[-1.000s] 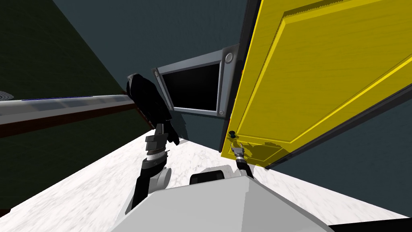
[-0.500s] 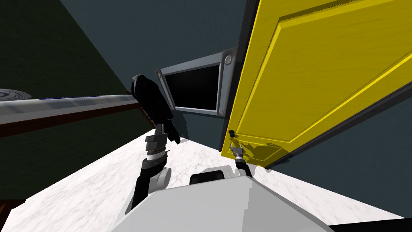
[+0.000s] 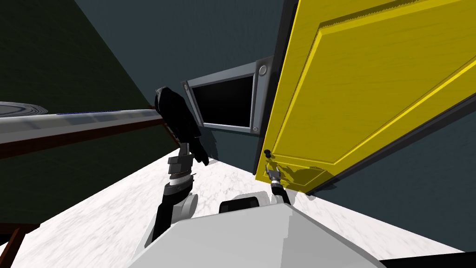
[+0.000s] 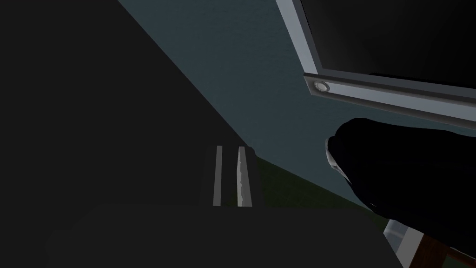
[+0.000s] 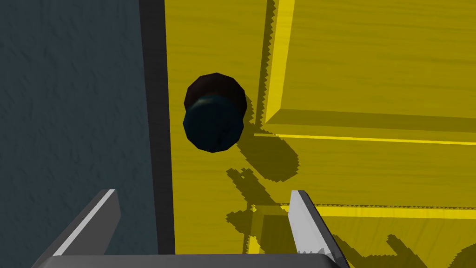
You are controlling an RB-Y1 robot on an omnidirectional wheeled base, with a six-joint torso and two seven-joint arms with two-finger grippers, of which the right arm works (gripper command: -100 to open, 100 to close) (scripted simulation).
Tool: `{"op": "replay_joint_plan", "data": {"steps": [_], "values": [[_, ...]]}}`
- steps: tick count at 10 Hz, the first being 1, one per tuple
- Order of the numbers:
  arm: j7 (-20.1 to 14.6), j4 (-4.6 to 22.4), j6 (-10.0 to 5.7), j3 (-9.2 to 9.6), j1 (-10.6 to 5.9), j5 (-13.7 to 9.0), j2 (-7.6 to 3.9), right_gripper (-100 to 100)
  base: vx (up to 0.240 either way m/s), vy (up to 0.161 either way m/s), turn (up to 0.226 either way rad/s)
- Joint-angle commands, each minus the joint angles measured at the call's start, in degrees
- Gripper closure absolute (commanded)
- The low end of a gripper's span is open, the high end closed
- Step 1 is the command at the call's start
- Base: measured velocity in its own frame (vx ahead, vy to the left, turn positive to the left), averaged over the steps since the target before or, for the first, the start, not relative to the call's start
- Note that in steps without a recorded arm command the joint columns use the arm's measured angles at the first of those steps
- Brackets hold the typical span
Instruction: Pull the door open
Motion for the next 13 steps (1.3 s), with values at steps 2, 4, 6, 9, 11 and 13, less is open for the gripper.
{"op": "replay_joint_plan", "data": {"steps": [2,4,6,9,11,13], "values": [[-1.75,0.95,-0.57,-0.51,0.39,-0.37,-1.41,-100,0.167,0.015,0.082],[-3.96,2.14,-1.28,-1.15,0.89,-0.84,-3.18,-100,0.200,-0.017,0.115],[-6.59,3.57,-2.14,-1.92,1.48,-1.40,-5.30,-100,0.212,-0.032,0.147],[-7.09,4.21,-2.27,-2.00,1.37,-1.46,-5.75,-100,0.124,-0.021,0.041],[-7.09,4.21,-2.27,-2.00,1.37,-1.46,-5.75,100,-0.019,-0.001,-0.010],[-7.09,4.21,-2.27,-2.00,1.37,-1.46,-5.75,100,-0.017,0.002,0.007]]}}
